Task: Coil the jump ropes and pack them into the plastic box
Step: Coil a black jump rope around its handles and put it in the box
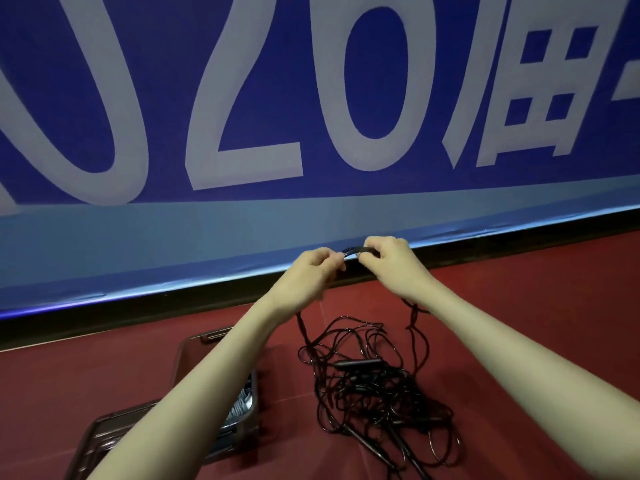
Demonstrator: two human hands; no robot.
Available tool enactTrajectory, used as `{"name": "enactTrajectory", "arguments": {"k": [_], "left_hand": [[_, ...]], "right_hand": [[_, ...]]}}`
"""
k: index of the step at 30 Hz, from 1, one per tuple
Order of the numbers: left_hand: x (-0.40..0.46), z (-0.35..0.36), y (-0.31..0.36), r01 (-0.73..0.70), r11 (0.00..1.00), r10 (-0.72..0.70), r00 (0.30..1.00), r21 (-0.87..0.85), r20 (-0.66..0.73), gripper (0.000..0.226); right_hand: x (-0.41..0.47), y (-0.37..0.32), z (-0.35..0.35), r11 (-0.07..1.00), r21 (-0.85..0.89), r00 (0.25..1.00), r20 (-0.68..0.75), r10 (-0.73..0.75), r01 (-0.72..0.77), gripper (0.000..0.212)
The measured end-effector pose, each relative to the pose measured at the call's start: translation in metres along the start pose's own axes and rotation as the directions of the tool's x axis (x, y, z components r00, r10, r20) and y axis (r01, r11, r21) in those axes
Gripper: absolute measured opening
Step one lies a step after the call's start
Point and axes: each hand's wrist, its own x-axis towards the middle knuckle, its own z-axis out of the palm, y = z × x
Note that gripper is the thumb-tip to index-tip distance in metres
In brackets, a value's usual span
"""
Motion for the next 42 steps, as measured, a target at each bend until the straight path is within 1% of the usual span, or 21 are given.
{"name": "enactTrajectory", "arguments": {"k": [3, 4, 7, 10, 12, 14, 16, 18, 20, 22, 23, 26, 28, 30, 31, 33, 35, 37, 38, 40, 42], "left_hand": [[0.003, -0.009, 0.002, -0.081, 0.996, 0.083, 0.985, 0.022, -0.150, 0.030], [0.005, -0.012, 0.005, -0.112, 0.993, 0.106, 0.974, -0.020, -0.201, 0.030], [0.009, -0.031, 0.011, -0.216, 0.939, 0.107, 0.923, -0.267, -0.369, 0.031], [0.009, -0.032, 0.007, -0.251, 0.900, 0.108, 0.921, -0.356, -0.375, 0.030], [0.010, -0.028, 0.002, -0.258, 0.841, 0.066, 0.921, -0.475, -0.384, 0.030], [0.013, -0.036, 0.000, -0.292, 0.761, 0.009, 0.897, -0.579, -0.441, 0.031], [0.016, -0.046, -0.006, -0.328, 0.730, -0.012, 0.871, -0.599, -0.491, 0.031], [0.018, -0.048, -0.013, -0.327, 0.720, -0.014, 0.875, -0.612, -0.484, 0.032], [0.019, -0.047, -0.024, -0.307, 0.701, -0.040, 0.884, -0.644, -0.466, 0.032], [0.023, -0.052, -0.037, -0.252, 0.729, -0.085, 0.890, -0.636, -0.449, 0.032], [0.024, -0.056, -0.046, -0.211, 0.769, -0.102, 0.892, -0.604, -0.440, 0.032], [0.024, -0.054, -0.080, -0.028, 0.900, -0.169, 0.897, -0.434, -0.408, 0.033], [0.021, -0.048, -0.102, 0.116, 0.931, -0.249, 0.894, -0.346, -0.371, 0.029], [0.017, -0.042, -0.113, 0.245, 0.956, -0.289, 0.881, -0.162, -0.375, 0.022], [0.014, -0.039, -0.110, 0.265, 0.962, -0.266, 0.879, -0.060, -0.396, 0.026], [0.009, -0.027, -0.091, 0.173, 0.985, -0.155, 0.908, 0.011, -0.389, 0.033], [0.005, -0.010, -0.062, 0.033, 0.999, -0.039, 0.970, -0.029, -0.242, 0.036], [0.004, 0.008, -0.039, -0.022, 0.994, 0.017, 0.999, -0.104, -0.047, 0.035], [0.005, 0.014, -0.034, -0.028, 0.989, 0.029, 1.000, -0.144, 0.007, 0.030], [0.008, 0.019, -0.028, -0.046, 0.983, 0.039, 0.999, -0.179, -0.037, 0.015], [0.011, 0.013, -0.030, -0.072, 0.989, 0.053, 0.988, -0.132, -0.147, 0.014]], "right_hand": [[0.002, 0.014, 0.004, 0.999, 0.006, 0.994, 0.092, -0.051, 0.050, 0.030], [0.004, 0.021, 0.004, 0.998, 0.013, 0.990, 0.132, -0.056, 0.055, 0.030], [0.005, 0.050, 0.006, 0.999, -0.051, 0.974, 0.228, -0.005, 0.017, 0.031], [-0.001, 0.073, 0.007, 0.994, 0.028, 0.956, 0.279, 0.092, -0.104, 0.028], [-0.003, 0.083, 0.009, 0.993, -0.022, 0.931, 0.346, 0.118, -0.118, 0.021], [-0.004, 0.097, 0.011, 0.986, -0.085, 0.912, 0.377, 0.162, -0.140, 0.018], [-0.007, 0.110, 0.015, 0.970, -0.091, 0.890, 0.387, 0.242, -0.224, 0.020], [-0.010, 0.116, 0.016, 0.949, 0.042, 0.883, 0.380, 0.274, -0.313, 0.030], [-0.012, 0.113, 0.012, 0.897, 0.230, 0.888, 0.363, 0.282, -0.379, 0.030], [-0.014, 0.109, 0.005, 0.828, 0.379, 0.900, 0.311, 0.305, -0.412, 0.024], [-0.014, 0.106, 0.002, 0.793, 0.445, 0.906, 0.285, 0.314, -0.415, 0.024], [-0.010, 0.090, -0.012, 0.699, 0.597, 0.919, 0.237, 0.314, -0.393, 0.025], [-0.005, 0.076, -0.019, 0.640, 0.674, 0.929, 0.247, 0.277, -0.370, 0.022], [-0.001, 0.062, -0.023, 0.611, 0.708, 0.936, 0.268, 0.230, -0.353, 0.020], [0.001, 0.055, -0.023, 0.638, 0.693, 0.940, 0.280, 0.192, -0.337, 0.021], [0.002, 0.043, -0.021, 0.738, 0.614, 0.943, 0.321, 0.091, -0.280, 0.021], [0.000, 0.030, -0.015, 0.808, 0.546, 0.926, 0.376, 0.000, -0.222, 0.020], [-0.003, 0.019, -0.010, 0.837, 0.516, 0.912, 0.407, -0.053, -0.182, 0.018], [-0.003, 0.015, -0.010, 0.838, 0.518, 0.912, 0.406, -0.067, -0.170, 0.018], [-0.004, 0.014, -0.012, 0.839, 0.519, 0.918, 0.391, -0.067, -0.161, 0.018], [-0.004, 0.020, -0.014, 0.888, 0.444, 0.927, 0.369, -0.060, -0.119, 0.019]]}}
